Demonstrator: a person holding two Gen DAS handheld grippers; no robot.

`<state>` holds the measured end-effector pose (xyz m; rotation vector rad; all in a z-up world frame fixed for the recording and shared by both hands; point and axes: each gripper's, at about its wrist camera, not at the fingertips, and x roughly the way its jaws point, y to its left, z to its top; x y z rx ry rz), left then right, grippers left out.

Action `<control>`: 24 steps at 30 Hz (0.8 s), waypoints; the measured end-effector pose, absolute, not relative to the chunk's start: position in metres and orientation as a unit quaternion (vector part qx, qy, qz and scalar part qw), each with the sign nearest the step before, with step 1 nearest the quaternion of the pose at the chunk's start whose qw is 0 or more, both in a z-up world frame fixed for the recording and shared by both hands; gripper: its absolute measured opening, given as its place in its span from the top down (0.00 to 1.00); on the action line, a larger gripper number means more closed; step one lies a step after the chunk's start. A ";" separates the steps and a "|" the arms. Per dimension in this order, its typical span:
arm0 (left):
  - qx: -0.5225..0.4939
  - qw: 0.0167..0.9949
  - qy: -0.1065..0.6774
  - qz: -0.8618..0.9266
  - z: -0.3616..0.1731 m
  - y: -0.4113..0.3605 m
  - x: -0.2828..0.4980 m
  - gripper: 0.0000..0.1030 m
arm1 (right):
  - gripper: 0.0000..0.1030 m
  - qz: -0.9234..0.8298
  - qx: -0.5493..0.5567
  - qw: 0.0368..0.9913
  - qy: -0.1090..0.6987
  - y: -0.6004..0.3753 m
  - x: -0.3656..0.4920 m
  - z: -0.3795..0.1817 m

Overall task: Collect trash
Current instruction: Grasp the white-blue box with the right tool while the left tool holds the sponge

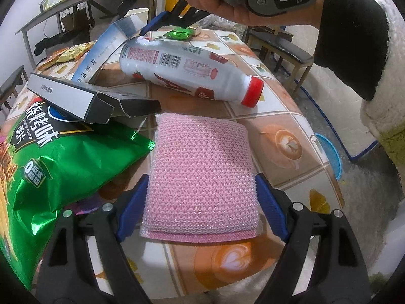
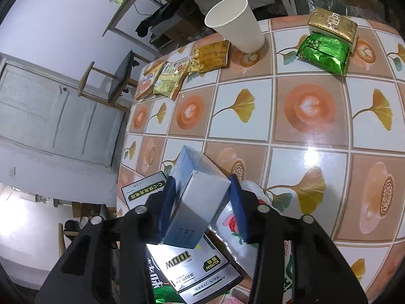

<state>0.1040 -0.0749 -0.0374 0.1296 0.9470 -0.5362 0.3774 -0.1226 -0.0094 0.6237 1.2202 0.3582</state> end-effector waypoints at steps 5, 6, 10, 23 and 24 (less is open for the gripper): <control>0.064 0.856 0.448 -0.252 -0.038 -0.074 0.103 0.25 | 0.66 0.175 0.293 0.764 0.547 -0.124 0.373 -0.003; 0.064 0.856 0.448 -0.251 -0.038 -0.074 0.103 0.25 | 0.67 0.177 0.294 0.766 0.544 -0.123 0.373 -0.002; 0.062 0.857 0.448 -0.247 -0.037 -0.073 0.103 0.25 | 0.68 0.186 0.299 0.775 0.525 -0.127 0.368 0.013; 0.044 0.880 0.409 -0.238 -0.009 -0.064 0.091 0.26 | 0.68 0.217 0.306 0.817 0.438 -0.169 0.301 0.089; 0.040 0.884 0.401 -0.238 -0.005 -0.062 0.089 0.26 | 0.68 0.218 0.309 0.820 0.430 -0.175 0.292 0.093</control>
